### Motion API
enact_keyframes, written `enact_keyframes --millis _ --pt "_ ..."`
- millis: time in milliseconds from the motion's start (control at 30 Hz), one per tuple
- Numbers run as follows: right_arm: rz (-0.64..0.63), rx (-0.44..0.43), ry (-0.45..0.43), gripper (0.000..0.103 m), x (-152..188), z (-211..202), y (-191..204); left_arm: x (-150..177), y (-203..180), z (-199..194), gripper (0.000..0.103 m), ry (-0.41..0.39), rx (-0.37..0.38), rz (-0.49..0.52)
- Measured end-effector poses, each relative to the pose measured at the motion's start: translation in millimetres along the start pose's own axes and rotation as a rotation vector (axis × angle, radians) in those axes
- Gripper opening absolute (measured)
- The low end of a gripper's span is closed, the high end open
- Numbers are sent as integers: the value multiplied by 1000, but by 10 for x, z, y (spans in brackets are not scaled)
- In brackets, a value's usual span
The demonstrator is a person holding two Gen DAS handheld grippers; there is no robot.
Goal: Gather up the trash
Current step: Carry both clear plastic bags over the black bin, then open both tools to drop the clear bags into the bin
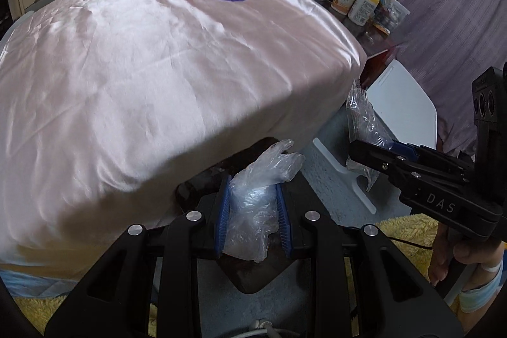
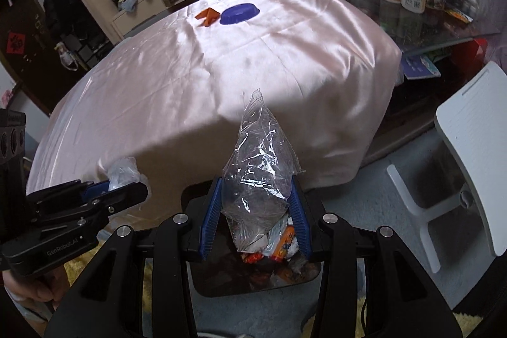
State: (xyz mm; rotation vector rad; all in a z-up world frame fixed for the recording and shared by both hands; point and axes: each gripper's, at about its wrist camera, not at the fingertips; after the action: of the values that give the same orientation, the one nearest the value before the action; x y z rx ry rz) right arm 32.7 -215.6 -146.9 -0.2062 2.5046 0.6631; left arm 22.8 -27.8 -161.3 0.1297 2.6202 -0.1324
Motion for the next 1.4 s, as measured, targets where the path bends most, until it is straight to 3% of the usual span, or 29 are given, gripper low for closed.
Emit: enact_keyframes --millis 200,400,567,667,767,1067,1200,1400 --pt "15 -5 81 43 173 238 -54 292 -70 353 25 84 -4 34" --pt "69 -17 145 44 232 429 -174 324 -124 545 26 124 18 67" --pt "78 -29 139 53 204 453 -183 328 -151 586 28 137 25 89" --pt "88 -32 140 59 200 464 -208 318 -152 586 36 141 21 90" --pt "93 -27 136 63 194 452 -208 314 -138 594 51 141 7 84" --pt "98 -36 130 75 158 449 -207 300 -68 547 61 131 -4 65" --pt "107 -30 121 76 141 437 -218 286 7 520 64 123 -3 53" --pt "59 33 -2 77 -31 158 -108 143 111 216 68 94 5 21"
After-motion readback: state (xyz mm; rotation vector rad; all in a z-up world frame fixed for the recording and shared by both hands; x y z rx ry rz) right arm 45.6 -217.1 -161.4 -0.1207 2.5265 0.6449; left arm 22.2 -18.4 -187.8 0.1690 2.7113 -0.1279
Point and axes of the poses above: each gripper's, at about its wrist camera, not at the fingertips, and z roughly the way its jaws point, y to its left, x to its underside, and after that the axes turned 12 degrees about -x, right-handed
